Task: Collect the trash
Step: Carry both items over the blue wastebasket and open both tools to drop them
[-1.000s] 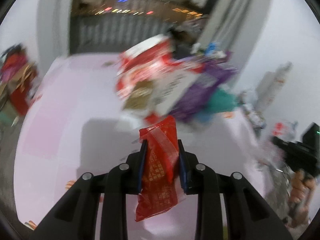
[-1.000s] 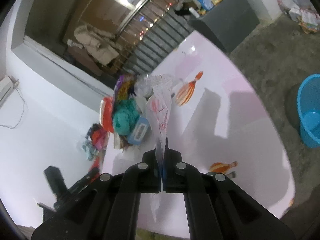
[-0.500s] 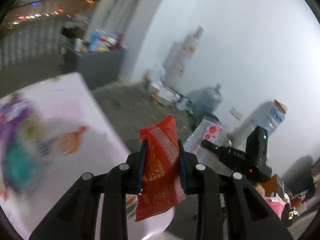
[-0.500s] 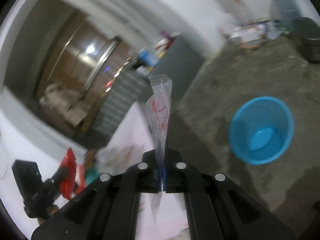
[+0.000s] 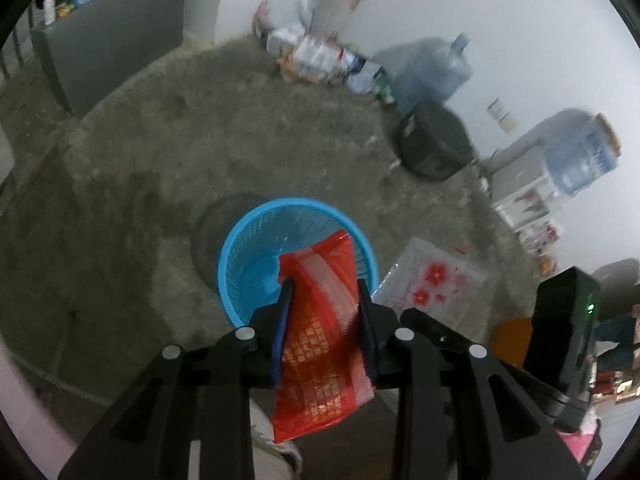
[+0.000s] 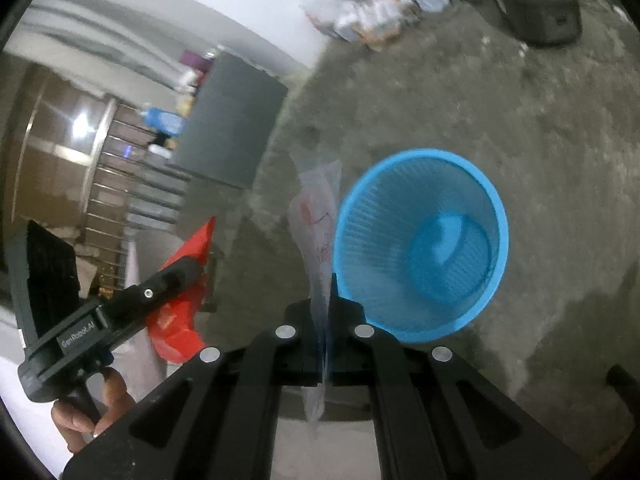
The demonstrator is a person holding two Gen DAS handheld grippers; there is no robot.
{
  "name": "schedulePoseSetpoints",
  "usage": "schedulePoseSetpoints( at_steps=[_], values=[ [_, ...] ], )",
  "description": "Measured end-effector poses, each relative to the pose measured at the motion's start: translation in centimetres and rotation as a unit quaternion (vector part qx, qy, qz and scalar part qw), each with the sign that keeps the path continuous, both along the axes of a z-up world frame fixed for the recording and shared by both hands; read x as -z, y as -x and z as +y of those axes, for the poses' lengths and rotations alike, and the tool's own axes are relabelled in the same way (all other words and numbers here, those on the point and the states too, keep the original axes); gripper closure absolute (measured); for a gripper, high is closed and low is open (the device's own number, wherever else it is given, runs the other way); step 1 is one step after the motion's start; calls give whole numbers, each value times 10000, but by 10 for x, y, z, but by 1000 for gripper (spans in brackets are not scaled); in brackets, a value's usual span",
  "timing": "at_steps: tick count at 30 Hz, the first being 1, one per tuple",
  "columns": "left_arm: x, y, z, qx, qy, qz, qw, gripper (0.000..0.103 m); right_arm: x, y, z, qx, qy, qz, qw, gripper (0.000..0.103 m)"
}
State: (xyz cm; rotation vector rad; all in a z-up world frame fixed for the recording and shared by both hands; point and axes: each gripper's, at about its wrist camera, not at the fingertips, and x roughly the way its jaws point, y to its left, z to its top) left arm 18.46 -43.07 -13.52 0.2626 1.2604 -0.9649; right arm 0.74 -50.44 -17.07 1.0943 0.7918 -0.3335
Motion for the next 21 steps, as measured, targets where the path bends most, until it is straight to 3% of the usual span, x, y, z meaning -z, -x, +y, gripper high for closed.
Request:
schedulePoseSetpoints(
  at_steps=[5, 7, 9, 10, 13, 18, 21],
  values=[
    [51, -24, -16, -75, -176, 271, 9994, 64, 49, -23, -20, -19, -167, 490, 9987, 97],
    [64, -30, -21, -163, -181, 341, 9991, 55, 66, -29, -23, 2, -191, 741, 9971, 77],
    [74, -37, -26, -275, -214, 395, 9986, 39, 79, -33, -26, 54, -195, 954, 9952, 61],
    [78, -39, -26, -337, -192, 417, 9984, 38, 82, -33, -26, 113, -171, 1021, 9946, 55],
    [76, -38, -23, -354, -47, 450, 9983, 31, 77, -29, -29, 262, -128, 1040, 9942, 45],
    [55, -32, -8, -186, 266, 87, 9994, 25, 60, -20, -35, 465, 239, 977, 9938, 44],
    [33, -25, 4, -138, 575, -26, 9982, 25, 34, -10, -29, 581, 580, 858, 9929, 44]
  ],
)
